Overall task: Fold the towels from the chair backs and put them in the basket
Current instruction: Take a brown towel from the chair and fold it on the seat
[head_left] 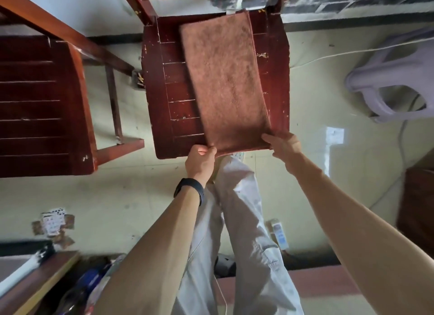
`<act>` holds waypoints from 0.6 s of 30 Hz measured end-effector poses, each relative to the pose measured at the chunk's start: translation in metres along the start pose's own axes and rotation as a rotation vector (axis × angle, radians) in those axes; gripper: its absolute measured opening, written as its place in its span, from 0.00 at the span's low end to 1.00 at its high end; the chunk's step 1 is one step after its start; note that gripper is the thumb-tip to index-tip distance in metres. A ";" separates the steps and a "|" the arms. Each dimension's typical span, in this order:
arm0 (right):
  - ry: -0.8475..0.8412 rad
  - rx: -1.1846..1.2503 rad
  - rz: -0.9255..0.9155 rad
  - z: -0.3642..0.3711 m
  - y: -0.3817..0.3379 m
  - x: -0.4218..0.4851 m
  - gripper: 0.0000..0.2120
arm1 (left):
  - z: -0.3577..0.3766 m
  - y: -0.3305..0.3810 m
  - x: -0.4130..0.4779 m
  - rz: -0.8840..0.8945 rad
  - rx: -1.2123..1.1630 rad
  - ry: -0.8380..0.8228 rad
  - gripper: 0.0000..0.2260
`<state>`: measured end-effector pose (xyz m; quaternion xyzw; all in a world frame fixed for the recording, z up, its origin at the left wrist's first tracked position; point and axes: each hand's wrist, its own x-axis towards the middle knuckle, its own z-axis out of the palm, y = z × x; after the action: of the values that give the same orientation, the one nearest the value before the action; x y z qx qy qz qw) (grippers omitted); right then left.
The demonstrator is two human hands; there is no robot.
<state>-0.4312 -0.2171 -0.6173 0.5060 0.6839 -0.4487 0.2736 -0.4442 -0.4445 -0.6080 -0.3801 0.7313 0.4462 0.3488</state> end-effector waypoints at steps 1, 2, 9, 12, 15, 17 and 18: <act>-0.018 0.057 0.012 -0.003 0.003 -0.005 0.08 | -0.005 0.000 -0.003 -0.038 -0.065 -0.049 0.07; -0.041 0.106 0.023 -0.005 0.006 -0.011 0.10 | -0.011 -0.001 -0.007 -0.069 -0.107 -0.091 0.08; -0.102 0.240 0.092 -0.009 0.039 -0.079 0.12 | -0.053 0.003 -0.057 -0.119 -0.014 -0.139 0.13; -0.087 0.251 0.094 -0.006 0.047 -0.111 0.14 | -0.065 0.006 -0.079 -0.079 -0.003 -0.152 0.09; -0.096 0.244 -0.012 -0.008 0.040 -0.130 0.08 | -0.077 0.016 -0.090 -0.055 0.022 -0.190 0.05; -0.102 0.271 -0.074 -0.011 0.027 -0.132 0.05 | -0.085 0.032 -0.086 -0.085 -0.002 -0.254 0.06; -0.103 0.288 -0.088 -0.014 0.019 -0.130 0.04 | -0.089 0.042 -0.082 -0.100 -0.024 -0.303 0.07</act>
<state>-0.3686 -0.2610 -0.5096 0.4856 0.6192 -0.5791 0.2131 -0.4578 -0.4932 -0.4899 -0.3487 0.6451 0.4891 0.4724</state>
